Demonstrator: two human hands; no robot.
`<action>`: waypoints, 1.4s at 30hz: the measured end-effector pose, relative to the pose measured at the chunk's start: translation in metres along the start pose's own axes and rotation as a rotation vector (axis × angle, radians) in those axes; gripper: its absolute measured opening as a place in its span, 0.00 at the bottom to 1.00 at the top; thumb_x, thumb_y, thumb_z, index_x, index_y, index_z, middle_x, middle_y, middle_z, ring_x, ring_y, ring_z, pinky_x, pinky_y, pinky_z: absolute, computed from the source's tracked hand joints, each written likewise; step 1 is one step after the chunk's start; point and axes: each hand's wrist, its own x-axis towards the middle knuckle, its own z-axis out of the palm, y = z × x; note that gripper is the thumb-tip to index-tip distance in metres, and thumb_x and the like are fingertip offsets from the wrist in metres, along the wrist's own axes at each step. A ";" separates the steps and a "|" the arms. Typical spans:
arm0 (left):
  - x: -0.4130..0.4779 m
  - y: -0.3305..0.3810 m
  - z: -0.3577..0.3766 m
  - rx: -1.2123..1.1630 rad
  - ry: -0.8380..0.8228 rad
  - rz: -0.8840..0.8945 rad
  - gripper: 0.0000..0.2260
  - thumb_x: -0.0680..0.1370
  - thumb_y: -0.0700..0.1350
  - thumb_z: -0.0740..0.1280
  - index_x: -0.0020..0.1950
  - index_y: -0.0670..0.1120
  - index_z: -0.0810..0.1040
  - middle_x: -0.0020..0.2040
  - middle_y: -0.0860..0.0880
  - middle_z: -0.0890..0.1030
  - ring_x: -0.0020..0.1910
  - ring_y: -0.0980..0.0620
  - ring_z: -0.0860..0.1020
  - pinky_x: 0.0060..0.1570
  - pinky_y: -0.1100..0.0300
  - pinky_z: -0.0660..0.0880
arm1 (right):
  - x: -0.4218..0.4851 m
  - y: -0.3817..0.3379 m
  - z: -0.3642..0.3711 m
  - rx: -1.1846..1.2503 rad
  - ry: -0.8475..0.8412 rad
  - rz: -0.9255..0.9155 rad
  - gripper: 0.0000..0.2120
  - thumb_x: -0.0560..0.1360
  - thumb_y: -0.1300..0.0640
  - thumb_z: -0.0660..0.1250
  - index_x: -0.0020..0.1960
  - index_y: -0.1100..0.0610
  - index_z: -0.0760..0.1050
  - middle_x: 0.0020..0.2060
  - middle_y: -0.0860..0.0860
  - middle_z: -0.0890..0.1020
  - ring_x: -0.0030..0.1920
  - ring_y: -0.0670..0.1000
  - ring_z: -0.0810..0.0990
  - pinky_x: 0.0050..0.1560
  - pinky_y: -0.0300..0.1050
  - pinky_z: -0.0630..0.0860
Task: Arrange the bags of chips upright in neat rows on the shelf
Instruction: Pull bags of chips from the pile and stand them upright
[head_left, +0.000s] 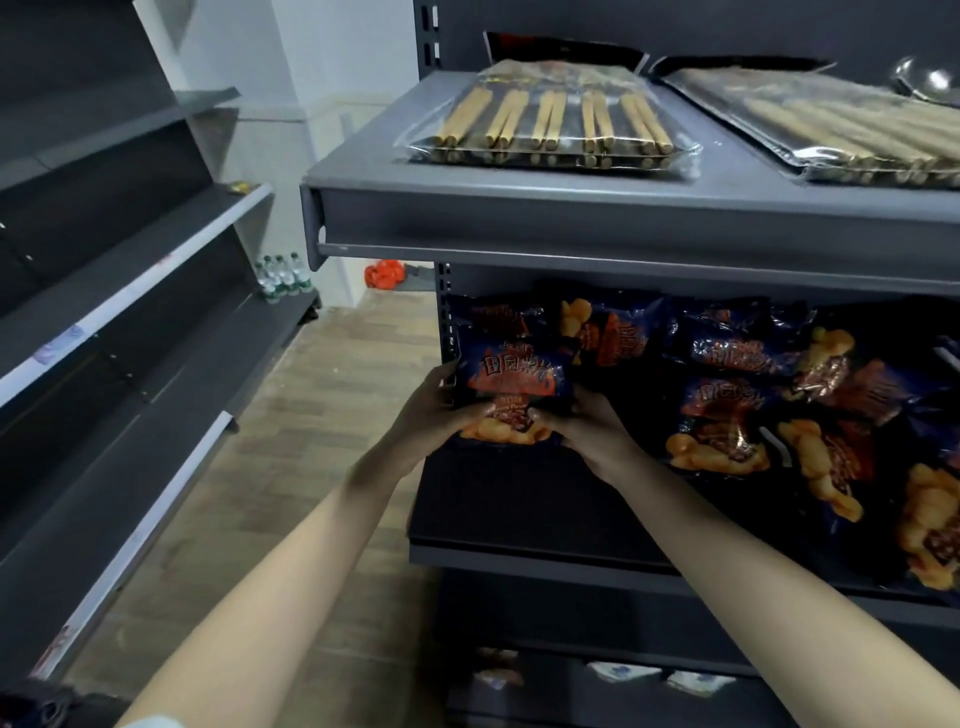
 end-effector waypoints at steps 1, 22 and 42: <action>-0.001 -0.002 -0.003 0.039 0.042 0.032 0.25 0.72 0.43 0.72 0.65 0.53 0.66 0.56 0.50 0.77 0.49 0.59 0.78 0.42 0.69 0.75 | 0.006 -0.002 -0.001 -0.015 0.034 -0.007 0.18 0.73 0.63 0.70 0.60 0.51 0.72 0.55 0.50 0.79 0.58 0.52 0.77 0.59 0.49 0.74; -0.037 -0.068 0.008 1.163 -0.081 0.030 0.36 0.78 0.65 0.49 0.77 0.47 0.42 0.77 0.47 0.40 0.75 0.51 0.39 0.74 0.52 0.41 | 0.051 0.019 0.014 -0.158 0.190 0.048 0.28 0.75 0.60 0.68 0.71 0.56 0.62 0.58 0.48 0.73 0.60 0.49 0.72 0.64 0.50 0.70; -0.035 -0.069 0.009 1.149 -0.083 0.057 0.35 0.78 0.65 0.50 0.77 0.47 0.43 0.77 0.46 0.40 0.75 0.50 0.39 0.74 0.51 0.40 | 0.047 0.034 0.003 -0.309 0.230 0.051 0.18 0.67 0.52 0.71 0.56 0.52 0.76 0.49 0.51 0.82 0.49 0.51 0.80 0.54 0.55 0.78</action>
